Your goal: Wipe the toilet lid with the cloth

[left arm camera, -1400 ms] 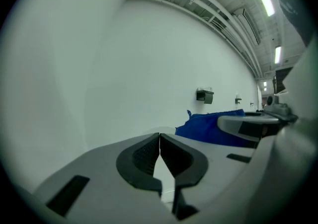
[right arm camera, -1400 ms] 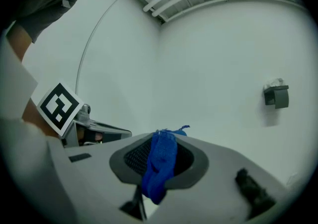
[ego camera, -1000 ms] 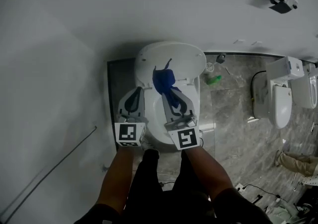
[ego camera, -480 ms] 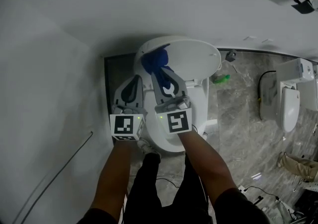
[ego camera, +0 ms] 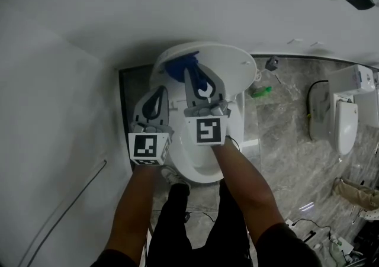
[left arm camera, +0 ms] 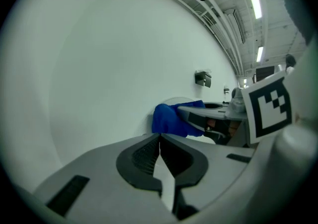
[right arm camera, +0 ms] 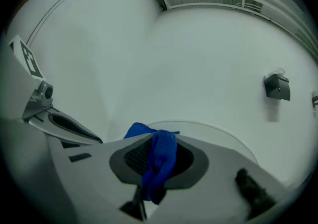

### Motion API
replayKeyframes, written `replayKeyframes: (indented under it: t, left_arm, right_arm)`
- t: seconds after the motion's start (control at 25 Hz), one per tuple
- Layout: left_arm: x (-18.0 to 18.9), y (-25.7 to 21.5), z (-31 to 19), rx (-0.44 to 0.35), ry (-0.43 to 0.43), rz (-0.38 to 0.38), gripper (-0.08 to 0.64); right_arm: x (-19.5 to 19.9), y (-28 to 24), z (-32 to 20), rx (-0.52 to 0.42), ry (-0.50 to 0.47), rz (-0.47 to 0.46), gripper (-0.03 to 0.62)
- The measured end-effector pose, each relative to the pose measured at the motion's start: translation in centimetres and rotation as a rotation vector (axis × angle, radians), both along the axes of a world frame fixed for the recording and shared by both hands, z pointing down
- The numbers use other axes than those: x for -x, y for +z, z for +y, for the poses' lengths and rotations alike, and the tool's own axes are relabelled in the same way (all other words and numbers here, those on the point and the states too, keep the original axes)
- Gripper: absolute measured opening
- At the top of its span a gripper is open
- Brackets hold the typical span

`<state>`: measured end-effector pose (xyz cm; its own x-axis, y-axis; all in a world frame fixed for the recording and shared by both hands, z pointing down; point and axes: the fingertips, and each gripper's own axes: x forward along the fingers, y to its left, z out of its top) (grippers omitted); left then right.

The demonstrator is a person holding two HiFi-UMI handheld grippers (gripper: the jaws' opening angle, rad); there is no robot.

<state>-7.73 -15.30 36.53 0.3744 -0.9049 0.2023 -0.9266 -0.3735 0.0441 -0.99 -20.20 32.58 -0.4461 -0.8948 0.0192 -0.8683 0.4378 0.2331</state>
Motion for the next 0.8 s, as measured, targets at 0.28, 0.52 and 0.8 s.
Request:
replayKeyframes:
  t: [0.28, 0.52, 0.8]
  left_arm:
    - [-3.0, 0.5, -0.6, 0.006, 0.029, 0.001, 0.012]
    - [-5.6, 0.6, -1.4, 0.007, 0.053, 0.010, 0.011]
    - [-6.7, 1.0, -1.7, 0.009, 0.033, 0.034, 0.012]
  right_arm:
    - [-6.4, -0.7, -1.0, -0.048, 0.155, -0.054, 0.060]
    - [-12.1, -0.7, -1.9, -0.047, 0.268, -0.078, 0.060]
    - [-13.4, -1.1, -0.5, -0.057, 0.249, -0.121, 0.060]
